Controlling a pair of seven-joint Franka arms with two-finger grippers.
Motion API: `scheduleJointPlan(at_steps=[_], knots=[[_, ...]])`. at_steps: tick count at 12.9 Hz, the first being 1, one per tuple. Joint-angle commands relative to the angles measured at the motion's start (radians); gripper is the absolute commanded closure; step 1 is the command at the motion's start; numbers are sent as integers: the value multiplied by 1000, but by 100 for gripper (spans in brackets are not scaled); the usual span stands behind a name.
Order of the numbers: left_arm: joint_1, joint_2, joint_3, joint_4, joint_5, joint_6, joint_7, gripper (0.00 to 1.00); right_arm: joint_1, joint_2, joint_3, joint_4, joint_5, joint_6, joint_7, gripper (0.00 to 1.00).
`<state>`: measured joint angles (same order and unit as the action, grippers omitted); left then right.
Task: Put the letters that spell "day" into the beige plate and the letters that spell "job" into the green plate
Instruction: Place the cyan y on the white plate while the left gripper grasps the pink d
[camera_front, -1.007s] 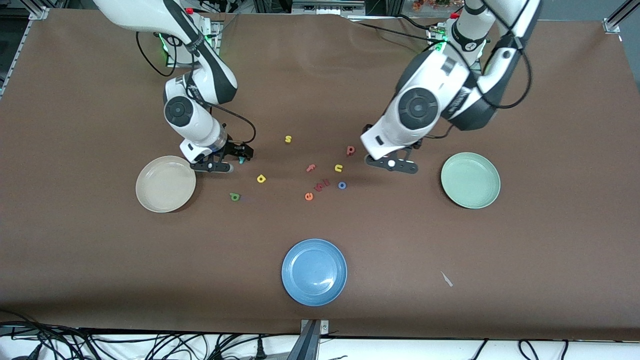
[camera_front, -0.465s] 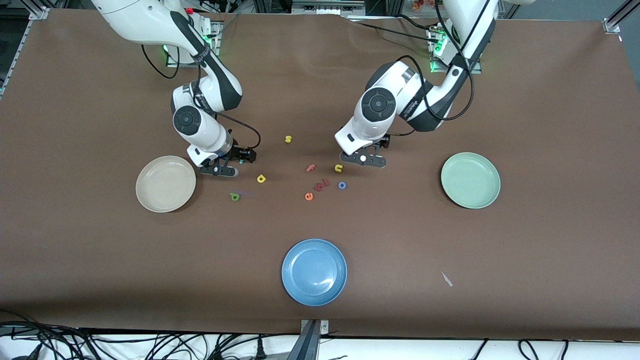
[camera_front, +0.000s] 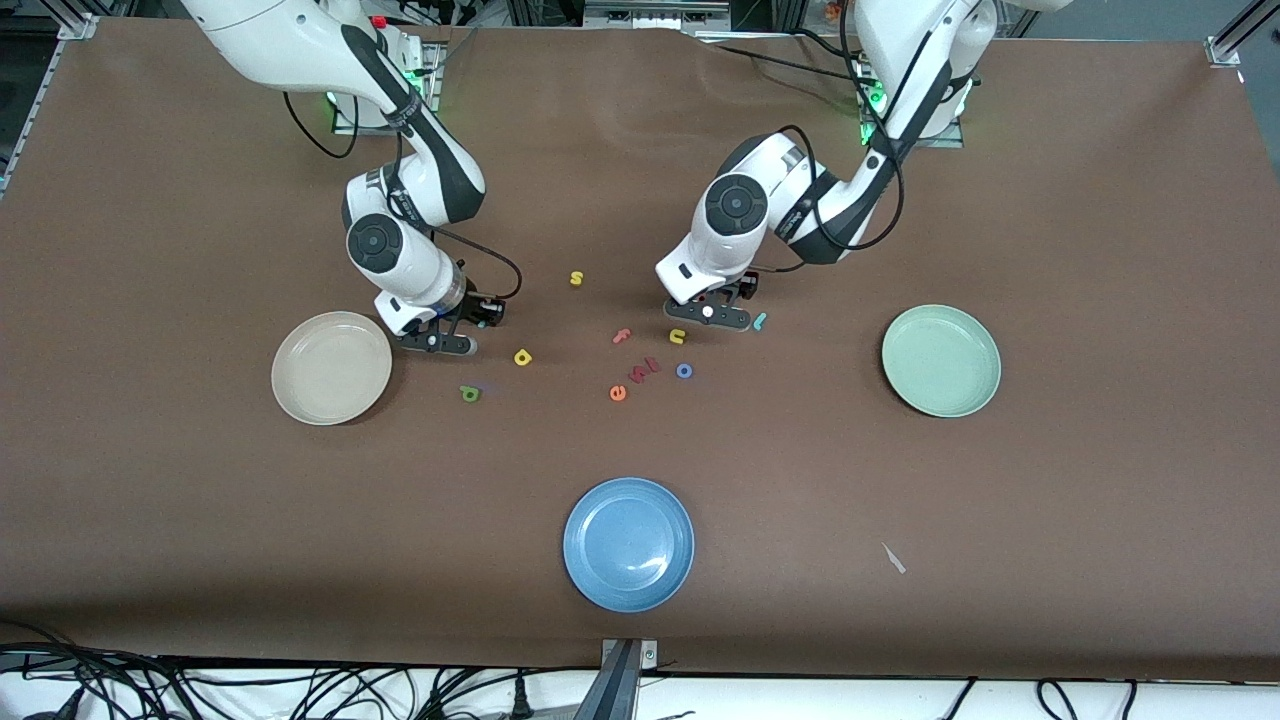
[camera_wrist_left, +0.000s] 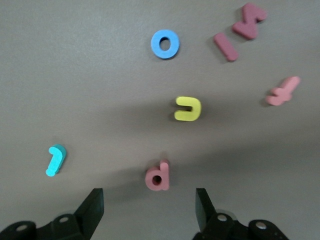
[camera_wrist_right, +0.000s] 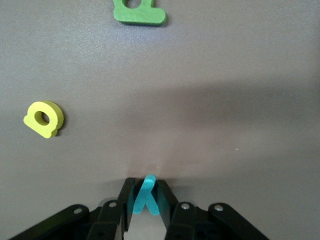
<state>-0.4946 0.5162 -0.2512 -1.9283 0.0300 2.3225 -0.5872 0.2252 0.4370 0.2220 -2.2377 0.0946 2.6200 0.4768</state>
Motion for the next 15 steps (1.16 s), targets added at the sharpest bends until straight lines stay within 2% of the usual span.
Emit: scheduleJointPlan(at_steps=[1,3,6,10,13,15], knots=[[-15,30,7,-1,45,58,-68,31,6,28,-1,10,-4,6,17,100],[-16,36,7,-37,45,125,-72,33,6,26,-1,32,-4,-9,11,100],[-19,36,7,-47,45,129,-83,33,-3,13,-9,156,-4,-252,14,100],[-25,38,9,-58,47,130,-85,39,-3,0,-49,236,-18,-375,-12,100],[-27,47,9,-60,47,152,-85,39,-4,-9,-172,309,-33,-509,-240,100],[-27,50,7,-58,47,153,-85,39,-4,-9,-240,323,-35,-525,-372,100]])
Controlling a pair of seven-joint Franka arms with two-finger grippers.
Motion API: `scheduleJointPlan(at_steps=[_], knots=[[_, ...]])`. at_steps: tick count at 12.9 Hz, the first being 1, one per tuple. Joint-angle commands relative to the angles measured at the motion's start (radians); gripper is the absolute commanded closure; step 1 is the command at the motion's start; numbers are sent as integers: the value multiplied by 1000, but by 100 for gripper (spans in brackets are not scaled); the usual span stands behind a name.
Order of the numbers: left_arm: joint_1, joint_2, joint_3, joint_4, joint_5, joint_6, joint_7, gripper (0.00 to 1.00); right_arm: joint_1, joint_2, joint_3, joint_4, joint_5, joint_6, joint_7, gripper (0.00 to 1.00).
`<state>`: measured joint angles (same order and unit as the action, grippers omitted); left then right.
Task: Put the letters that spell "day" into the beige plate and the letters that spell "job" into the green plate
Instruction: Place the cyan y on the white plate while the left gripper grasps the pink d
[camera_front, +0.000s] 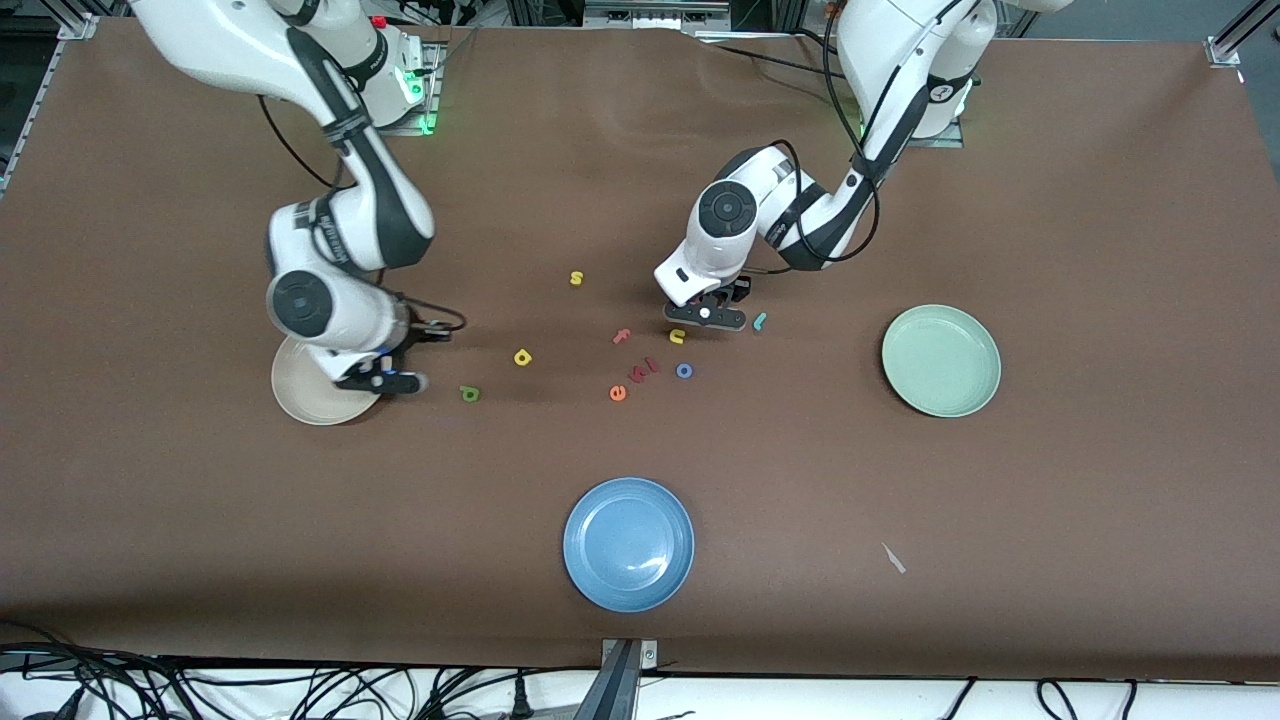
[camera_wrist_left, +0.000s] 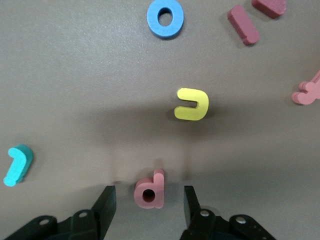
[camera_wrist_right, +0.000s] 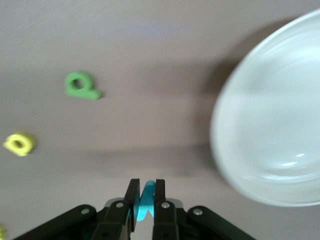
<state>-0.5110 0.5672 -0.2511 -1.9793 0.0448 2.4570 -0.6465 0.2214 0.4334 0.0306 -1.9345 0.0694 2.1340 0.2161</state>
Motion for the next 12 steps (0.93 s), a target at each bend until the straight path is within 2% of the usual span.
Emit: scheduleJointPlan(at_steps=[1,4,5,6,7,9,12], knots=[[-12,0,9,-7,32,19,-25,39,0,-4,-75,20,-11,-39,-163,100],[-11,8,9,-6,59,28,-25,41,-26,19,-126,20,-63,-2,-289,100],[-11,8,9,-7,66,28,-25,47,-37,28,-126,22,-66,13,-296,71],[-11,6,7,-7,66,28,-25,57,-37,37,-126,26,-66,27,-296,1],[-9,6,9,-6,64,28,-25,68,-34,39,-124,28,-66,32,-296,0],[-9,5,7,-6,66,28,-25,85,-2,31,-113,37,-63,21,-281,0],[-9,-9,9,-4,66,11,-25,89,24,37,-97,45,-57,29,-262,0]])
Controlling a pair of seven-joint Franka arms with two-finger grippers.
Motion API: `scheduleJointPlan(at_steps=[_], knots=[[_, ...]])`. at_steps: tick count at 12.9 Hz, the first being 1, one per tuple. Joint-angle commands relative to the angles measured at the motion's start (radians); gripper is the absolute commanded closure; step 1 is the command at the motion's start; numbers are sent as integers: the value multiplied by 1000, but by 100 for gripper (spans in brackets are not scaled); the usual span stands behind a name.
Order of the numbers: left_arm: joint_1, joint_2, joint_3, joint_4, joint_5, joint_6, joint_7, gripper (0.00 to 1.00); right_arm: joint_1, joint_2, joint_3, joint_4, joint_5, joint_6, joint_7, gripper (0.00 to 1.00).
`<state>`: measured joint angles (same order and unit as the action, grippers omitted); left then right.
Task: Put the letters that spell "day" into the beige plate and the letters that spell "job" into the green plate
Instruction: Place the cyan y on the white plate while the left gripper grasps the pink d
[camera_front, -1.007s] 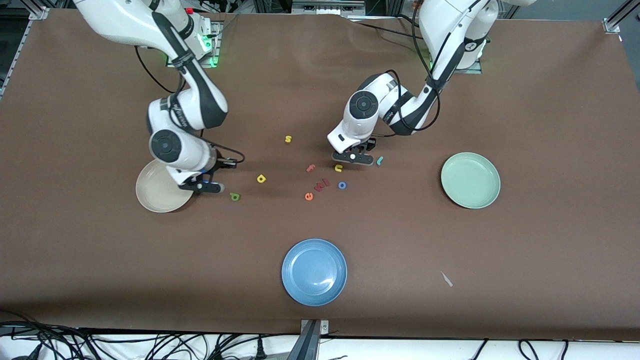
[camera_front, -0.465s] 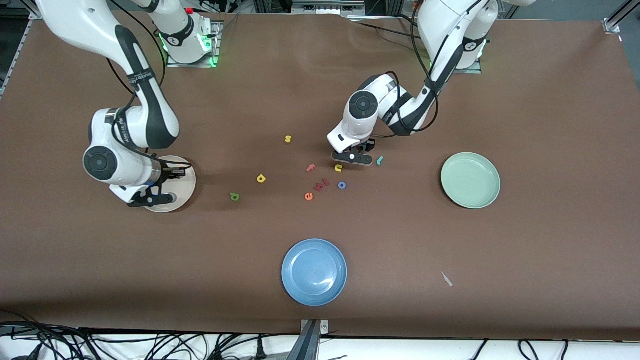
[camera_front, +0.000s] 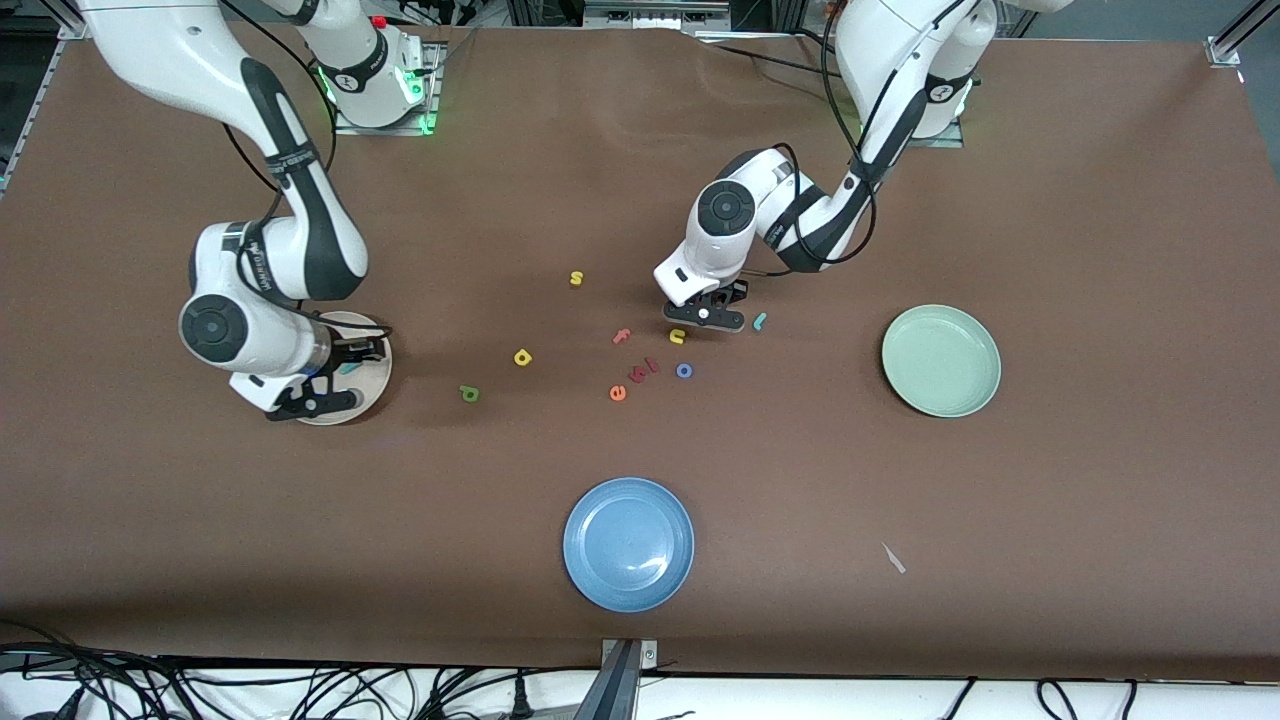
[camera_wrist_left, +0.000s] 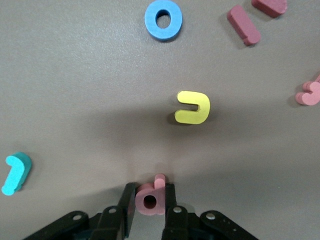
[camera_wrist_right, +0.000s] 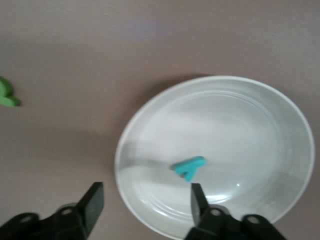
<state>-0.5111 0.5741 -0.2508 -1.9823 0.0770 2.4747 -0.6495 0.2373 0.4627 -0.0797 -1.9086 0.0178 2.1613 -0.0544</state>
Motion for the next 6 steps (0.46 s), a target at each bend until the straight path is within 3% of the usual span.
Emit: scheduleJointPlan(at_steps=[1,3,6], knots=[[-6,-35,8,-1,33,-31,-21,90,10,10,47,37,-4,0,-4,0],[2,-83,7,8,33,-124,-18,91,11,19,89,57,-9,8,-66,0],[23,-144,8,17,33,-226,-4,91,14,59,97,72,-3,67,-318,0]])
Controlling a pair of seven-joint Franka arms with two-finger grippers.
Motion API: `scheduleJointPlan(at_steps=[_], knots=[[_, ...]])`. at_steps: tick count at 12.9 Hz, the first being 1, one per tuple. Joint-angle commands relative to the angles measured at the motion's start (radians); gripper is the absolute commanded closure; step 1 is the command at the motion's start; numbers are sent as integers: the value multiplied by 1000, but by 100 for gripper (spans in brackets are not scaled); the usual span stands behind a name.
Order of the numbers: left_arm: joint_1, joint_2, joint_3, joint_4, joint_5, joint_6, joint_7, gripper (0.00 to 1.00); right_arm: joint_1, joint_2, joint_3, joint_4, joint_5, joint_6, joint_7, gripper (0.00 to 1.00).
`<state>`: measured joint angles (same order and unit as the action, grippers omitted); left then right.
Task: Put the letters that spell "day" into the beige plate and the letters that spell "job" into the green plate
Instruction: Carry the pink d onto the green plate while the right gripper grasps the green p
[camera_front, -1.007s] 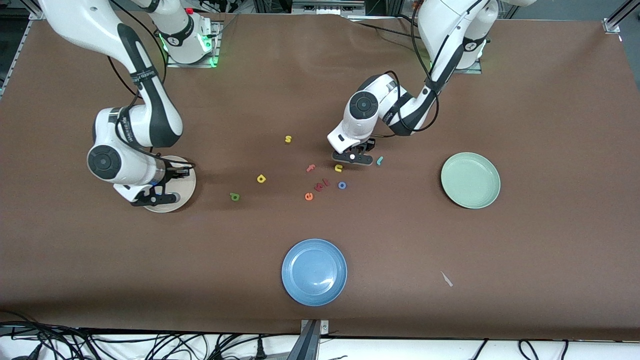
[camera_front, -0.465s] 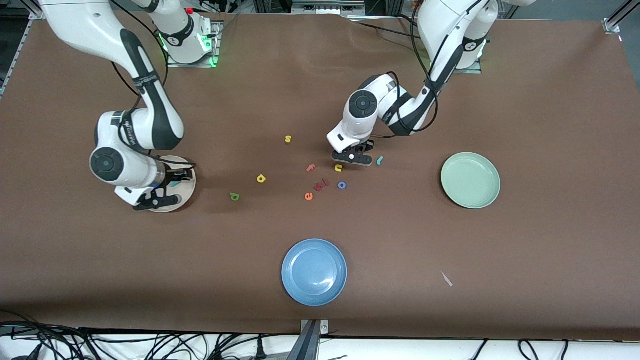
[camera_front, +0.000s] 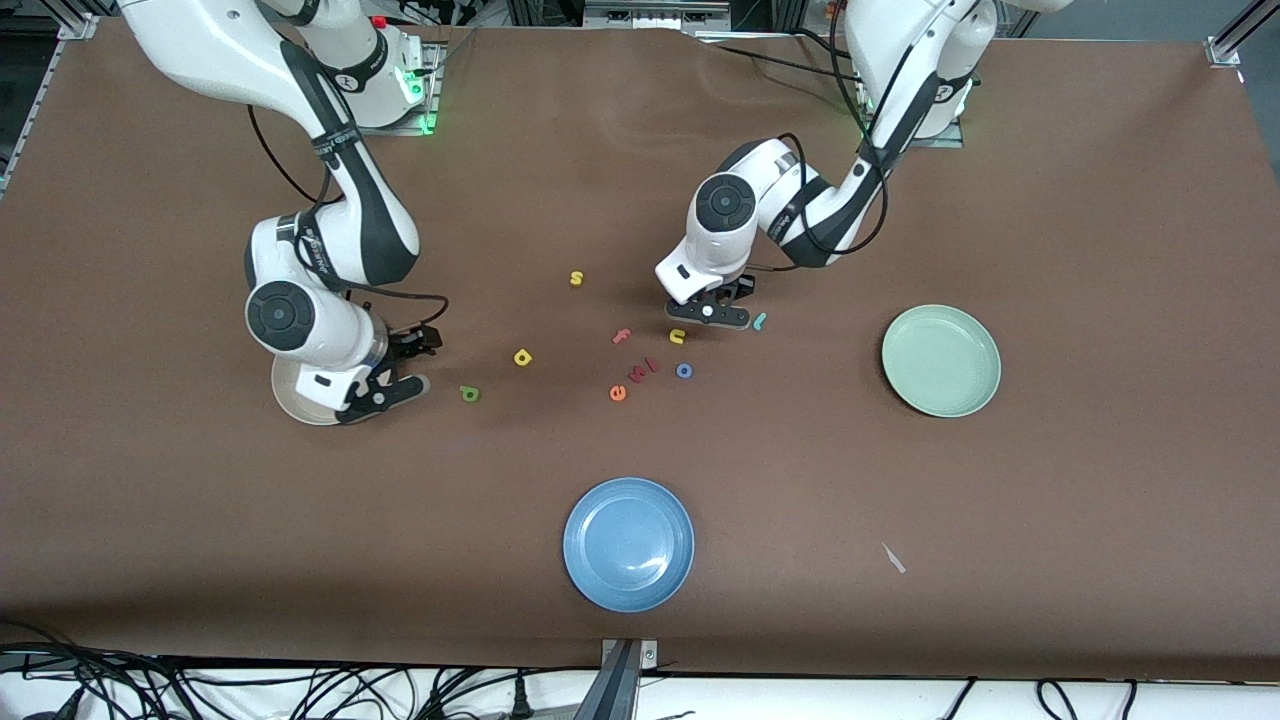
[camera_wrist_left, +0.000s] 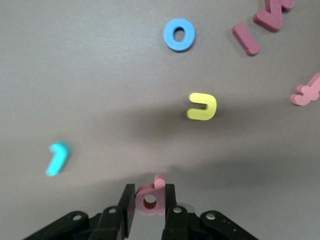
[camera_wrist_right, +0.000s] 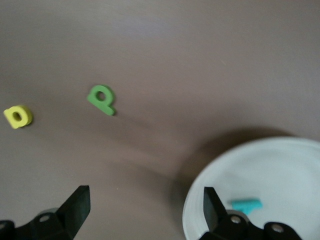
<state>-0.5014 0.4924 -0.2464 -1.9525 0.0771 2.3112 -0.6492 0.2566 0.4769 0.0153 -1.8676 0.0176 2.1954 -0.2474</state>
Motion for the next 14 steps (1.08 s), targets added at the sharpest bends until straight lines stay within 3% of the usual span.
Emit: scheduleJointPlan(at_steps=[1,4,10,14], knots=[[23,-81,4,-13,33,-84,-4,91,0,55,3,30,-5,65,-171,0],[79,-97,6,12,41,-130,20,91,24,91,8,33,-8,159,-251,0],[245,-135,4,12,44,-202,274,91,66,144,15,33,-10,276,-358,1],[352,-149,6,6,46,-295,459,91,67,163,15,28,-10,305,-405,13]])
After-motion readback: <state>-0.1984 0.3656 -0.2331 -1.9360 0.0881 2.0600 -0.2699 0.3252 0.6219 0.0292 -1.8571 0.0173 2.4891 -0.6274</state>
